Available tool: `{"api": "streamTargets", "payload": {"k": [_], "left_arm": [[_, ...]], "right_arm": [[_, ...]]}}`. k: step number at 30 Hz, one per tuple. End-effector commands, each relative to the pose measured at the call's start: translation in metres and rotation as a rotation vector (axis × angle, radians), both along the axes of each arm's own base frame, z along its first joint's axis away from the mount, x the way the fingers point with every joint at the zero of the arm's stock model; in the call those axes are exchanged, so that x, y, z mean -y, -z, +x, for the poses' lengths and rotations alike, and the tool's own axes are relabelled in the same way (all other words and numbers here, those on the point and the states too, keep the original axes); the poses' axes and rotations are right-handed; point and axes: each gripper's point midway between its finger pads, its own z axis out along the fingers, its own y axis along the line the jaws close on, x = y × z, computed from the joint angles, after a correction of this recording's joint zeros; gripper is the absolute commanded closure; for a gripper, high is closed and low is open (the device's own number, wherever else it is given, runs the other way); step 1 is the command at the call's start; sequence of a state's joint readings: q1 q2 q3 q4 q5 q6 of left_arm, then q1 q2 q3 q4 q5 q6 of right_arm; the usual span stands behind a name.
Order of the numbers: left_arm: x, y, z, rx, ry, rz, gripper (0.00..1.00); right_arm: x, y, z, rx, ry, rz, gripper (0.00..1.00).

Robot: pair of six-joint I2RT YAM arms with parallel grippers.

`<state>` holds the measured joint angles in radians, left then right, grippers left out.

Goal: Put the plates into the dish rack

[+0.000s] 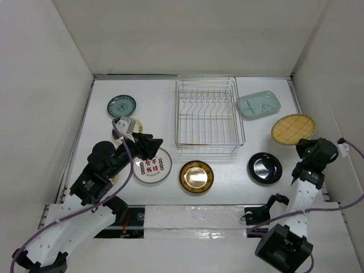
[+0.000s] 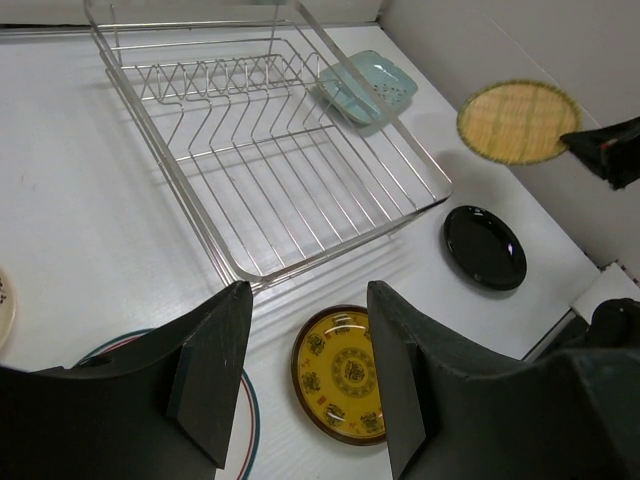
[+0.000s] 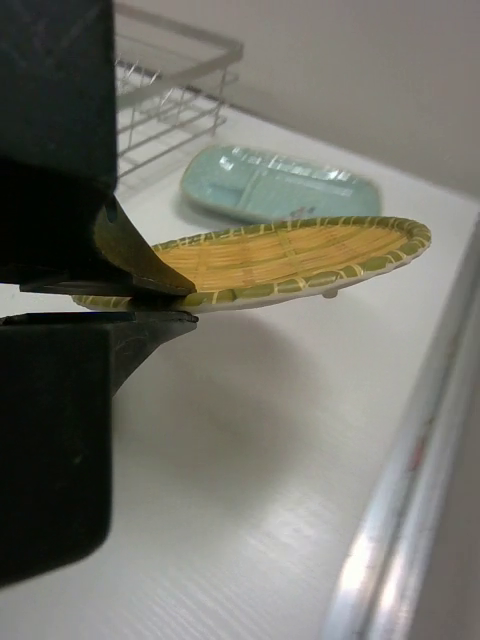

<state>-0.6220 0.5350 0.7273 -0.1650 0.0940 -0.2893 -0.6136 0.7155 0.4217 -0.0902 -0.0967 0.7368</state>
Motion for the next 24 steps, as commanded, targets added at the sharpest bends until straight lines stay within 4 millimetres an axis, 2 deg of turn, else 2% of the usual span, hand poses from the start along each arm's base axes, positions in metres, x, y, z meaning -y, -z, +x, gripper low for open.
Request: {"api": "streamTargets", "payload": {"k": [1,3,4,6,7,8,10,11,12,13,14,15,16,17,18,19,21,22,23,24], "left_arm": [[0.004,-0.008,0.001,0.033,0.018,-0.011,0.53],[0.004,-0.008,0.001,0.031,0.017,-0.009,0.53],[0.004,-0.007,0.002,0.029,0.011,-0.006,0.53],[0.003,-0.006,0.004,0.028,0.0,-0.003,0.53],[0.002,-0.005,0.005,0.022,-0.006,0.0,0.53],[0.002,-0.004,0.005,0.021,-0.008,0.001,0.53],[0.001,-0.003,0.007,0.015,-0.017,0.006,0.54],[0.001,-0.003,0.007,0.014,-0.02,0.008,0.54],[0.0,-0.002,0.008,0.013,-0.024,0.009,0.54],[0.0,-0.001,0.009,0.011,-0.03,0.011,0.54],[-0.001,0.0,0.01,0.006,-0.037,0.015,0.54],[-0.002,0.001,0.011,0.003,-0.044,0.017,0.54],[-0.003,0.001,0.012,0.003,-0.053,0.018,0.54],[-0.004,0.002,0.012,0.0,-0.058,0.021,0.54],[-0.004,0.002,0.013,-0.001,-0.061,0.022,0.54],[-0.004,0.002,0.014,-0.001,-0.066,0.021,0.54],[-0.004,0.004,0.014,-0.005,-0.067,0.026,0.54],[-0.004,0.004,0.015,-0.006,-0.066,0.027,0.54],[-0.004,0.004,0.015,-0.009,-0.066,0.029,0.54],[-0.003,0.005,0.015,-0.011,-0.064,0.031,0.54]], "right_arm": [[0.0,-0.096,0.003,0.121,0.006,-0.179,1.0],[-0.007,-0.113,0.017,0.13,-0.025,-0.193,1.0],[-0.015,-0.14,0.023,0.182,-0.049,-0.22,1.0],[-0.04,-0.166,0.043,0.222,-0.132,-0.267,1.0],[-0.051,-0.2,0.049,0.272,-0.164,-0.302,1.0],[-0.074,-0.192,0.072,0.213,-0.242,-0.295,1.0],[-0.099,-0.198,0.095,0.154,-0.337,-0.355,1.0],[-0.12,-0.219,0.105,0.156,-0.378,-0.379,1.0],[-0.128,-0.195,0.13,0.058,-0.417,-0.416,1.0],[-0.135,-0.191,0.14,0.024,-0.433,-0.433,1.0],[-0.139,-0.201,0.149,0.016,-0.433,-0.448,1.0],[-0.151,-0.196,0.158,-0.005,-0.469,-0.467,1.0],[-0.158,-0.181,0.173,-0.049,-0.49,-0.47,1.0],[-0.162,-0.181,0.178,-0.06,-0.487,-0.482,1.0],[-0.167,-0.192,0.184,-0.047,-0.489,-0.501,1.0],[-0.178,-0.181,0.194,-0.075,-0.51,-0.509,1.0],[-0.185,-0.176,0.202,-0.114,-0.519,-0.523,1.0],[-0.195,-0.186,0.206,-0.1,-0.53,-0.53,1.0],[-0.201,-0.171,0.215,-0.141,-0.543,-0.537,1.0],[-0.201,-0.166,0.216,-0.175,-0.528,-0.557,1.0]]}}
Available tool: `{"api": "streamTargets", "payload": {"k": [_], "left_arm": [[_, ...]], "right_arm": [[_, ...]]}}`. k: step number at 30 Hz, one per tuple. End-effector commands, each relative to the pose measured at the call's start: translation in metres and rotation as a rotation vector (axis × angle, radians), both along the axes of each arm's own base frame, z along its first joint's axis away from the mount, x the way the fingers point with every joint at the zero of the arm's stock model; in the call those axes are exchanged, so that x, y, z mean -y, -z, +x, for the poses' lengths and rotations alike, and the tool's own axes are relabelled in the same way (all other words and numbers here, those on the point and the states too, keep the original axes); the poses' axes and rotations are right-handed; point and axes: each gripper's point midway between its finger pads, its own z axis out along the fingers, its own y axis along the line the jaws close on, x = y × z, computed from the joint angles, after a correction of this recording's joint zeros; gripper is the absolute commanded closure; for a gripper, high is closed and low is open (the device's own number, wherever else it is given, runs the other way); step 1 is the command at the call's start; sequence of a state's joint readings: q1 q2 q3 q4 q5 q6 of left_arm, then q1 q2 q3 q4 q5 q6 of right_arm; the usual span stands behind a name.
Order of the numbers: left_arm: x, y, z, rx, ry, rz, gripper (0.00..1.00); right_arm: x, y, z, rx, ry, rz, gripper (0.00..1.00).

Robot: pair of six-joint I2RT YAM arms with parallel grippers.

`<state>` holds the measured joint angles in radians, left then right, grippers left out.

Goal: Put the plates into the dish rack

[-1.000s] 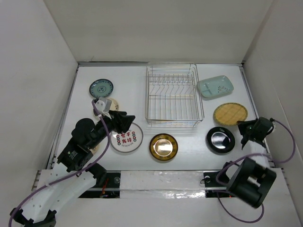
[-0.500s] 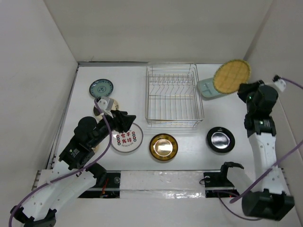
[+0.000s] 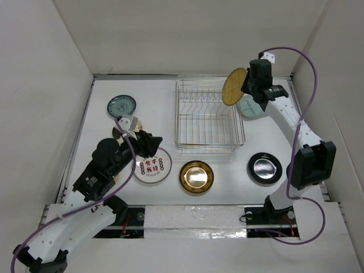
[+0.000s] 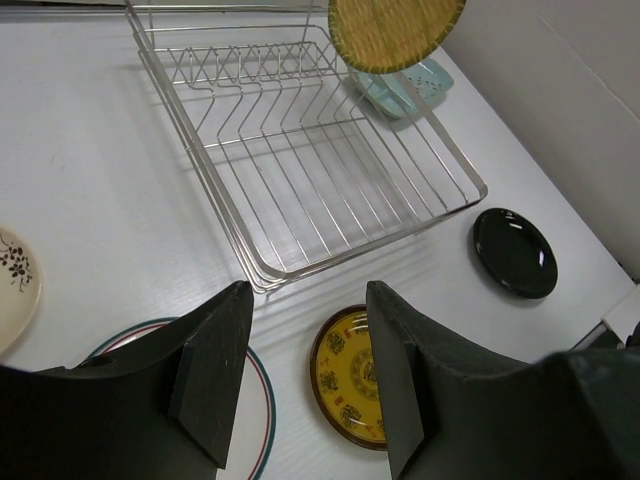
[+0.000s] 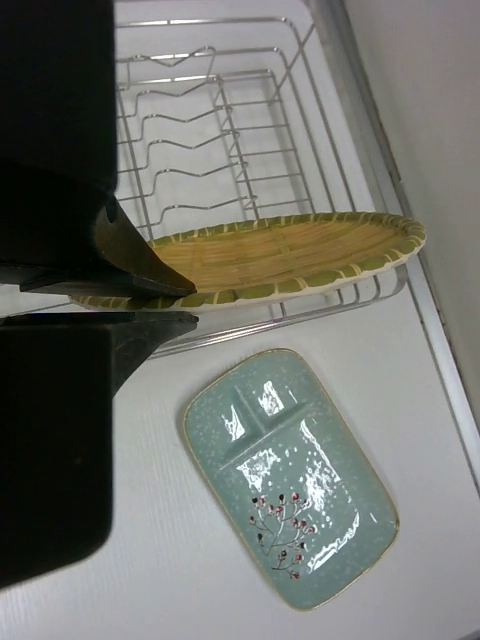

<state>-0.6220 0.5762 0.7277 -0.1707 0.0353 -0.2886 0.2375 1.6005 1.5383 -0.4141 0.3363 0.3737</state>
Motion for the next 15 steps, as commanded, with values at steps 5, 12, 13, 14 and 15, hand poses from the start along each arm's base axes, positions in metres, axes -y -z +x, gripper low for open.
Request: {"api": "streamTargets", "payload": {"k": [5,12,13,14,15], "left_arm": [[-0.001,-0.006,0.005,0.019,-0.015,0.0,0.54],[-0.002,-0.007,0.004,0.025,-0.016,-0.004,0.54],[-0.002,-0.007,0.004,0.024,-0.015,-0.004,0.54],[-0.001,-0.007,0.004,0.025,-0.011,-0.003,0.54],[-0.001,-0.007,0.004,0.025,-0.008,-0.003,0.54]], "right_arm": [[-0.022,-0.023,0.016,0.036,0.057,-0.139,1.0],[-0.028,-0.002,0.015,-0.019,0.133,-0.273,1.0],[-0.027,-0.006,0.015,-0.009,0.137,-0.27,1.0],[-0.028,-0.01,0.014,0.0,0.134,-0.263,1.0],[-0.031,-0.016,0.015,0.021,0.118,-0.241,1.0]]}}
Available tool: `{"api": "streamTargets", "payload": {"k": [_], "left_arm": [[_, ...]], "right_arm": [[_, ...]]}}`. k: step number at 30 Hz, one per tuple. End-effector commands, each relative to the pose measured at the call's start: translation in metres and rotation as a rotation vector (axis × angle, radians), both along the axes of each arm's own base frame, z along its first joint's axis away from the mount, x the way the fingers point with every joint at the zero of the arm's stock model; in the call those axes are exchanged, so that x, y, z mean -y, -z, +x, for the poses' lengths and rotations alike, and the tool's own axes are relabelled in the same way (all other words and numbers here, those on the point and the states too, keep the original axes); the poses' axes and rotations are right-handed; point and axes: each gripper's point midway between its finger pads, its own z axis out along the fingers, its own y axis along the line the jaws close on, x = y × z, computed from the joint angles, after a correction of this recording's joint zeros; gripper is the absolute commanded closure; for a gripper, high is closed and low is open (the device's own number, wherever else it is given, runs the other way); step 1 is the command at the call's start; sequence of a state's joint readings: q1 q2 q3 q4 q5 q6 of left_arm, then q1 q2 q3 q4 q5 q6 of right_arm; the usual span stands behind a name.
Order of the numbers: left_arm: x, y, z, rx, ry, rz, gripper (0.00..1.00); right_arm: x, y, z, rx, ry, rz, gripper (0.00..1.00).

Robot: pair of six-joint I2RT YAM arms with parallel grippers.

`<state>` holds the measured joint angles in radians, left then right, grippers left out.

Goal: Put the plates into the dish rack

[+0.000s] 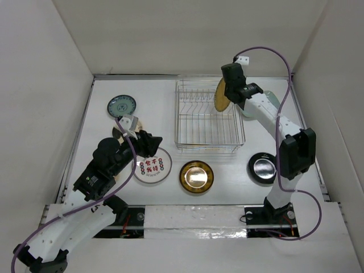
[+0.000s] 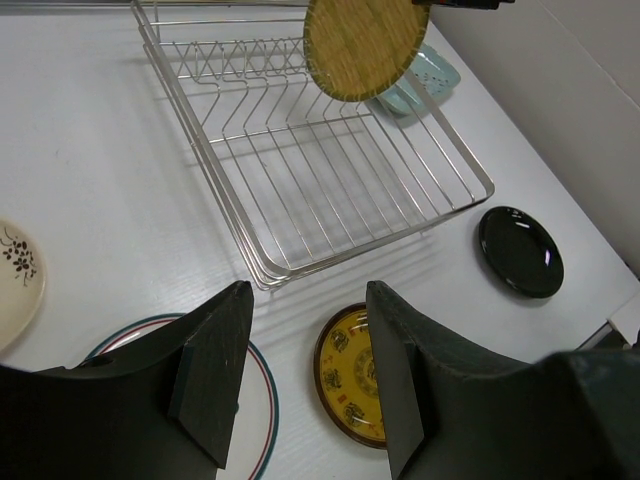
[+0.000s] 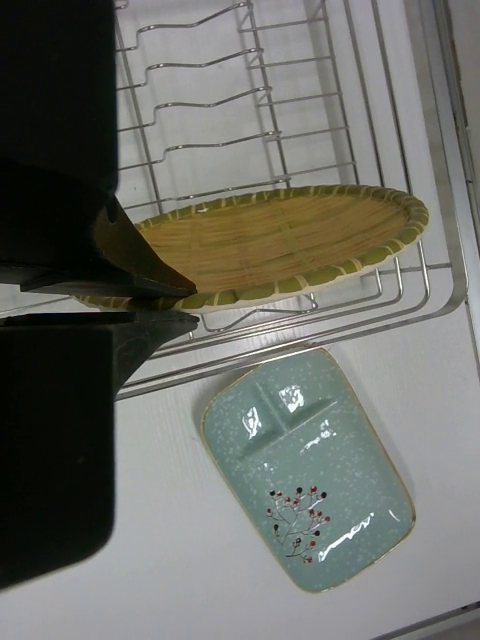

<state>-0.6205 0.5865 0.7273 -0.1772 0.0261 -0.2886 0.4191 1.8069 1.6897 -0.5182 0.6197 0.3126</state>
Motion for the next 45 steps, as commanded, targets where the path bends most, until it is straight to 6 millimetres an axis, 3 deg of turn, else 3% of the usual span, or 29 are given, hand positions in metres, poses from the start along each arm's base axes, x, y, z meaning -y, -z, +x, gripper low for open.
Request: {"api": "streamTargets", "payload": {"k": [1,5,10,18,23,29,32,33,35,36,38,39,40,41,42,43,44,45], "left_arm": [[0.001,-0.011,0.001,0.036,0.007,-0.014,0.54],[0.002,-0.011,0.001,0.035,0.013,-0.014,0.54],[0.001,-0.013,0.0,0.041,0.011,-0.018,0.54],[0.001,-0.013,0.0,0.043,0.008,-0.019,0.54],[0.0,-0.012,0.001,0.041,0.002,-0.016,0.54],[0.001,-0.01,0.002,0.034,0.001,-0.012,0.54],[0.001,-0.01,0.003,0.032,0.001,-0.01,0.54],[0.001,-0.01,0.003,0.032,0.001,-0.01,0.54],[0.001,-0.009,0.003,0.029,0.001,-0.008,0.54],[0.001,-0.008,0.003,0.027,0.002,-0.006,0.54],[0.002,-0.008,0.003,0.028,0.004,-0.007,0.54],[0.001,-0.008,0.003,0.028,0.002,-0.007,0.54],[0.002,-0.008,0.003,0.028,0.004,-0.007,0.54],[0.001,-0.008,0.003,0.028,0.004,-0.007,0.54],[0.002,-0.008,0.002,0.028,0.005,-0.008,0.54],[0.002,-0.009,0.002,0.029,0.008,-0.009,0.54],[0.002,-0.009,0.002,0.03,0.007,-0.01,0.54],[0.002,-0.01,0.002,0.031,0.01,-0.011,0.54]], "right_arm": [[0.014,-0.067,0.001,0.169,0.063,0.016,1.0],[0.02,-0.1,-0.003,0.248,0.069,0.05,1.0],[0.029,-0.103,-0.006,0.255,0.091,0.039,1.0],[0.023,-0.059,0.004,0.174,0.079,0.011,1.0],[0.004,-0.027,0.013,0.114,0.042,-0.03,1.0],[-0.001,-0.015,0.019,0.093,0.054,-0.099,1.0],[-0.006,-0.014,0.02,0.093,0.031,-0.075,0.64],[-0.004,-0.019,0.021,0.103,0.019,-0.041,0.45],[-0.001,-0.022,0.022,0.118,0.009,0.026,0.34],[0.003,-0.018,0.023,0.117,-0.013,0.075,0.32],[0.01,-0.035,0.017,0.173,-0.016,0.165,0.31],[0.011,-0.025,0.014,0.177,-0.033,0.202,0.31],[0.024,-0.043,0.007,0.234,-0.005,0.252,0.34],[0.031,-0.042,0.002,0.252,0.011,0.277,0.4],[0.037,-0.048,0.002,0.298,0.019,0.315,0.73],[0.045,-0.024,-0.007,0.272,0.055,0.354,0.9],[0.065,-0.025,-0.012,0.298,0.096,0.379,1.0],[0.071,-0.018,-0.013,0.301,0.106,0.414,1.0]]}}
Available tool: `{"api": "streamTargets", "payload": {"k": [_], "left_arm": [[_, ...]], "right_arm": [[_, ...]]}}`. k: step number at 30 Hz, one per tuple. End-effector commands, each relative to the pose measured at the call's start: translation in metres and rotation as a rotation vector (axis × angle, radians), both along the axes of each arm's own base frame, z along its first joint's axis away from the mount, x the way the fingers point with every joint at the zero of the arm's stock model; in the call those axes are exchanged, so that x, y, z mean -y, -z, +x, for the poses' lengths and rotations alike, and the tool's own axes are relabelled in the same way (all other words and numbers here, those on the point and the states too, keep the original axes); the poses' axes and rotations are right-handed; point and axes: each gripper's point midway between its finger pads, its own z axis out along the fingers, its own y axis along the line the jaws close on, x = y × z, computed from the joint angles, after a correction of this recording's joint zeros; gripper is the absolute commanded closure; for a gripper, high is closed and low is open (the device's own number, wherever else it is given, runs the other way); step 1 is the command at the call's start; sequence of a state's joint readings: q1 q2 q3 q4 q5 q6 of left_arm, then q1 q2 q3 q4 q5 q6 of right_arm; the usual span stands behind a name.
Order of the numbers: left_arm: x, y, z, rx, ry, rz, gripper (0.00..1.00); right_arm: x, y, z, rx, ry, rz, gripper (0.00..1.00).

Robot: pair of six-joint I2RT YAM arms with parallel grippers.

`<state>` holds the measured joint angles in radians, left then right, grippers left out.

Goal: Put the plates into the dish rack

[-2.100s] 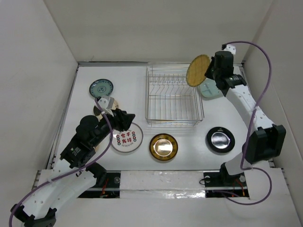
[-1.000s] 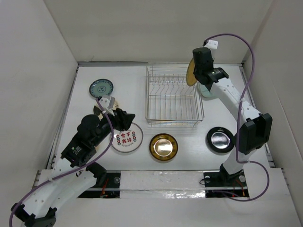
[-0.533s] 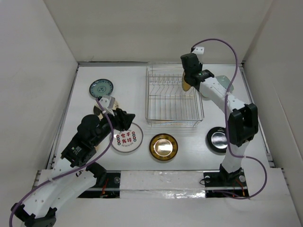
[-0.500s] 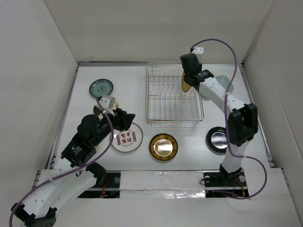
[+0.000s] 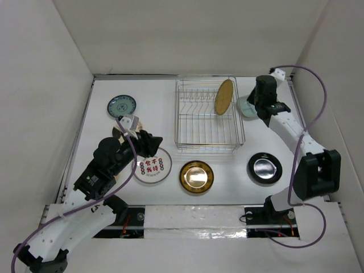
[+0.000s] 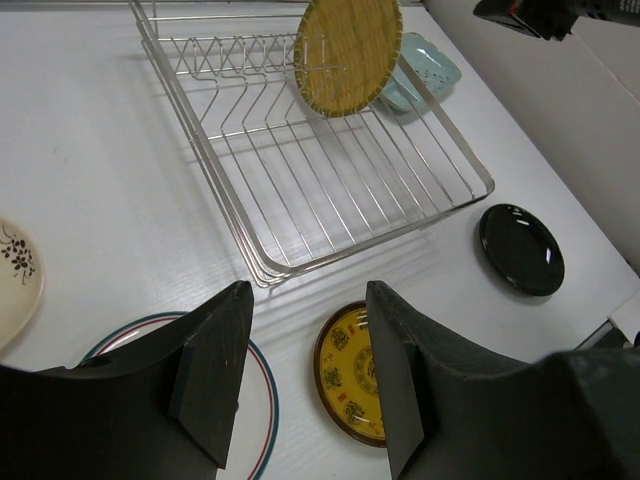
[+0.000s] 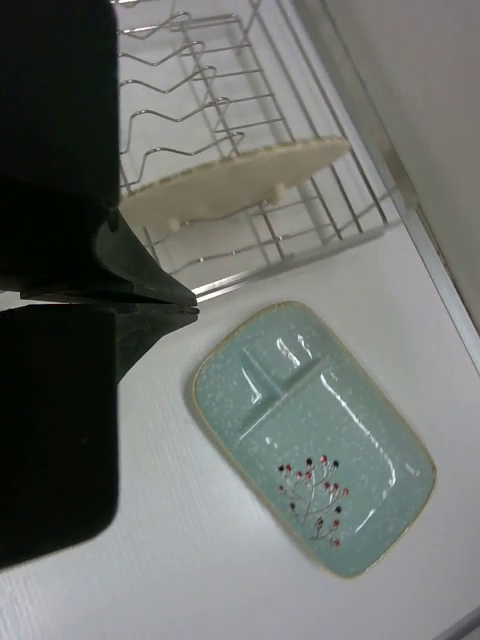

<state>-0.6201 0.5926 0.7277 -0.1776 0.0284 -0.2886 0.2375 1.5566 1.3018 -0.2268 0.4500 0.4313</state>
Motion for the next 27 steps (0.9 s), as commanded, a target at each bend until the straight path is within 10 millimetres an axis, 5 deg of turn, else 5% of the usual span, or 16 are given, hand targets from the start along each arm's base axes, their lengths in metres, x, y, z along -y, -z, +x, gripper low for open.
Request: {"api": "streamTargets", "payload": {"k": [1,5,10,12,16,27], "left_arm": [[0.002,-0.011,0.001,0.036,0.013,-0.015,0.54],[0.003,-0.01,0.0,0.034,0.016,-0.014,0.54],[0.002,-0.011,0.0,0.038,0.016,-0.017,0.54],[0.002,-0.011,0.0,0.037,0.016,-0.016,0.54],[0.002,-0.011,0.0,0.037,0.014,-0.016,0.54],[0.002,-0.008,0.002,0.03,0.01,-0.008,0.54]], "right_arm": [[0.013,-0.001,0.0,0.128,0.056,0.213,1.0],[0.049,0.045,-0.007,0.097,0.161,0.329,0.96],[0.074,0.088,-0.008,0.073,0.254,0.494,0.47],[0.074,0.1,-0.009,0.068,0.265,0.537,0.4],[0.083,0.127,-0.005,0.068,0.326,0.653,0.4],[0.102,0.152,0.031,0.096,0.426,0.821,0.44]]}}
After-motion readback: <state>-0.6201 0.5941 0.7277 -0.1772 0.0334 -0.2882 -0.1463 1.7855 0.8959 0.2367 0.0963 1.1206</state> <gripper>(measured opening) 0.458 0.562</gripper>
